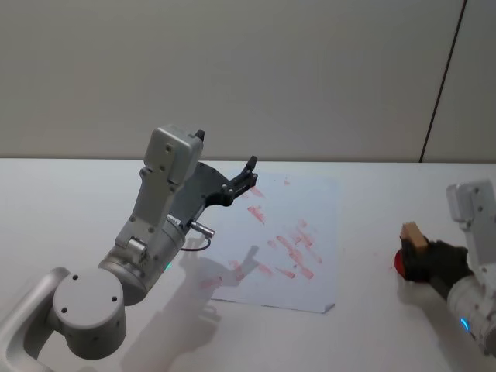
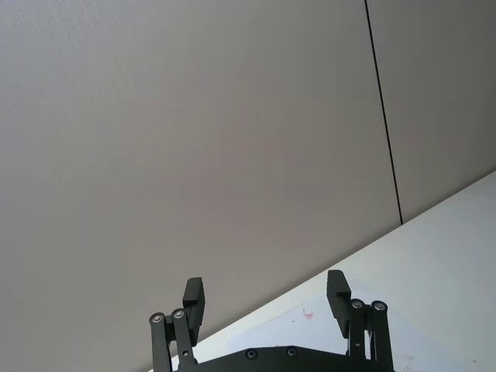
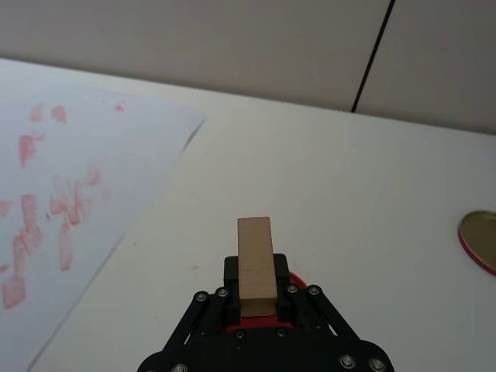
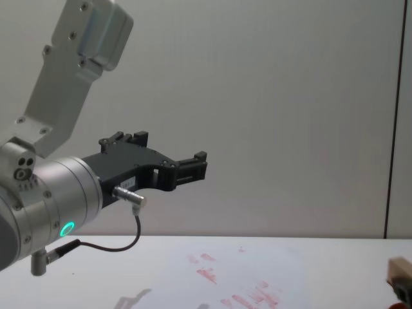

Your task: Use the one hand to pick up the stamp and affix it onto the A4 paper.

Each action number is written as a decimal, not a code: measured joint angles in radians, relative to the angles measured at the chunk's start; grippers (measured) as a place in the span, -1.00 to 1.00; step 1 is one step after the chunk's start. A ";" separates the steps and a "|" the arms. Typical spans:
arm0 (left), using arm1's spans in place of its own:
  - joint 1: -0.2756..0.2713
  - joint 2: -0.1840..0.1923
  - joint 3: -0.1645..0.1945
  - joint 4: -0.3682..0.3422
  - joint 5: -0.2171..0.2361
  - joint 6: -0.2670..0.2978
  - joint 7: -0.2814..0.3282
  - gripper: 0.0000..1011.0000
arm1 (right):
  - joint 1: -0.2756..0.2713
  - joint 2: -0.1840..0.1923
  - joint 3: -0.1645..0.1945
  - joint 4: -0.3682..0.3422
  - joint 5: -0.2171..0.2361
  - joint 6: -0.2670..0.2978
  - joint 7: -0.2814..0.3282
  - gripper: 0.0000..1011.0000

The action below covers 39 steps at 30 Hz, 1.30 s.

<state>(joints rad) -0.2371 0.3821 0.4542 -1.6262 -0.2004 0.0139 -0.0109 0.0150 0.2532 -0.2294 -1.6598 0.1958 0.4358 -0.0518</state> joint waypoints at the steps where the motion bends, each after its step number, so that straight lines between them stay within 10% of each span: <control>1: 0.000 0.000 0.000 0.000 0.000 0.000 0.000 0.98 | 0.003 -0.002 0.000 -0.003 0.001 -0.003 0.004 -0.56; 39: 0.000 0.000 0.000 0.000 0.000 0.000 0.000 0.98 | 0.104 -0.076 -0.100 -0.012 -0.032 0.027 0.425 -0.56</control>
<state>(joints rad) -0.2371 0.3821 0.4543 -1.6262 -0.2004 0.0139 -0.0110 0.1186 0.1768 -0.3297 -1.6722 0.1638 0.4625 0.3736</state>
